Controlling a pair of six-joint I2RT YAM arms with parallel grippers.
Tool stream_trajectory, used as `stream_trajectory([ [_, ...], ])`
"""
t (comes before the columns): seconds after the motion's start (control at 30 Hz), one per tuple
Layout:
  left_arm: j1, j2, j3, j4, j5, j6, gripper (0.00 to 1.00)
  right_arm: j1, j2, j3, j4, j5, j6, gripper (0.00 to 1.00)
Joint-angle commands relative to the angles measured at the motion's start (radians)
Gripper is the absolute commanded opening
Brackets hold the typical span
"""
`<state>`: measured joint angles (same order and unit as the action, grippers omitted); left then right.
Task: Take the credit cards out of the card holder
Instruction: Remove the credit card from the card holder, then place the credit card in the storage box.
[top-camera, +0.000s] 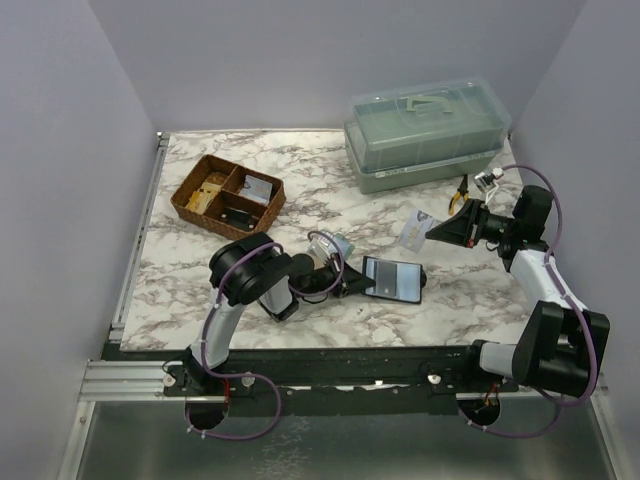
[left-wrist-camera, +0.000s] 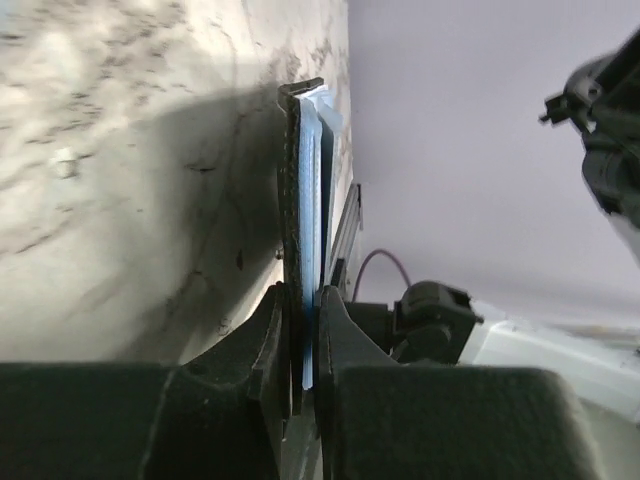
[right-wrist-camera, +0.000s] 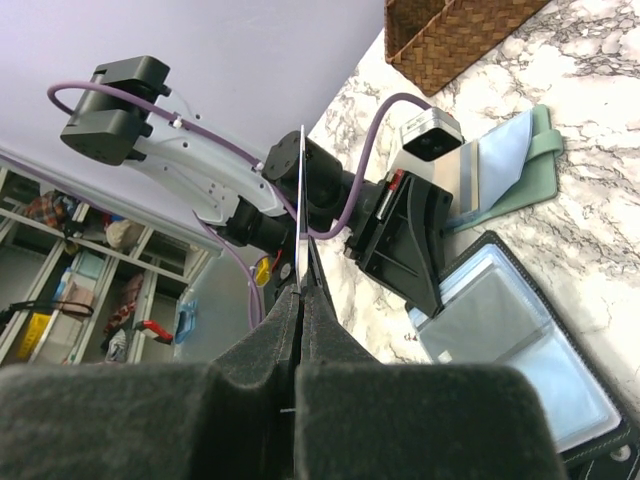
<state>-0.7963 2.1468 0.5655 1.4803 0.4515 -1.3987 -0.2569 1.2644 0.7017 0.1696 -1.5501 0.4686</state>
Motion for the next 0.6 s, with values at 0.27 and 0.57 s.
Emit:
stream_trajectory([
  [0.27, -0.028, -0.266, -0.135, -0.271, -0.247, 0.088, 0.53, -0.005, 0.021, -0.01, -0.058, -0.113, -0.061, 0.0],
  [0.57, -0.068, -0.678, -0.143, -0.796, -0.353, 0.265, 0.59, -0.003, 0.033, -0.007, -0.108, -0.1, -0.112, 0.0],
])
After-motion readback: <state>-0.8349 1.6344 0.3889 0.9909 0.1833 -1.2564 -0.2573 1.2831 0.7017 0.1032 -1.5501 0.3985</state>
